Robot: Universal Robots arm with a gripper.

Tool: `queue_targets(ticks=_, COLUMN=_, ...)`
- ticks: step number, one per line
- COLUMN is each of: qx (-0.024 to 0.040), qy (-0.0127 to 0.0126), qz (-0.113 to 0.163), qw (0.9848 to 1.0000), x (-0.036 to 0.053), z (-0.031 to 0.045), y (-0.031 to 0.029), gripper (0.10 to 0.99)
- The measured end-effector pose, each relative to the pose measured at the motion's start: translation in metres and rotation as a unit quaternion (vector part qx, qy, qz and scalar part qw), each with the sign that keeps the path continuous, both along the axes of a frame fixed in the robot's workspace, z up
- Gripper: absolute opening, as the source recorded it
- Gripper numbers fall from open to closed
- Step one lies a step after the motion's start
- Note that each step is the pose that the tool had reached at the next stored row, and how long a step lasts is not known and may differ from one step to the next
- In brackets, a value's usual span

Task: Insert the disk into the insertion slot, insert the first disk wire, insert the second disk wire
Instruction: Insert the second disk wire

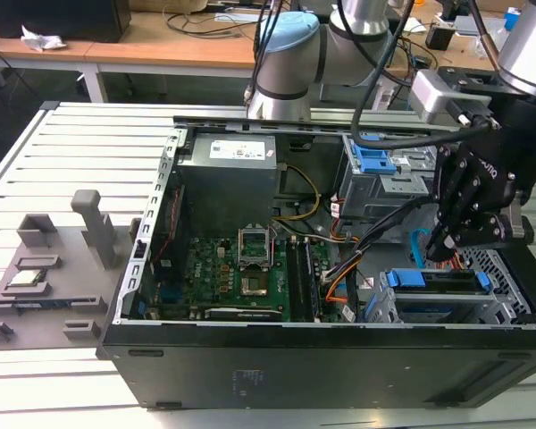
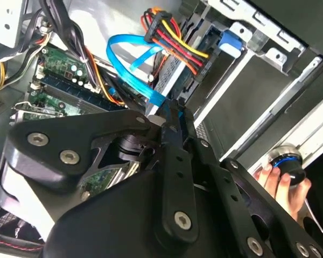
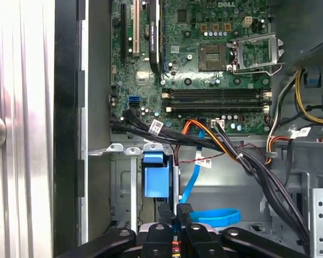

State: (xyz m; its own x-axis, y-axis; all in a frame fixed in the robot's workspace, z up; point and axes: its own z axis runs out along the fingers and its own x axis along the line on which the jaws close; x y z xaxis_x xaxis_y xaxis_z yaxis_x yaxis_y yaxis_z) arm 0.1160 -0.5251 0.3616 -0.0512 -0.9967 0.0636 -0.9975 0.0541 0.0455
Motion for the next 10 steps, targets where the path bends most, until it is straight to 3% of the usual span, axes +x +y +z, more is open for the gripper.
queue_targets(ticks=10, qx=-0.0010, qy=0.0007, qz=0.001, qw=1.0000, x=0.0080, z=-0.0125, y=-0.0053, gripper=0.161)
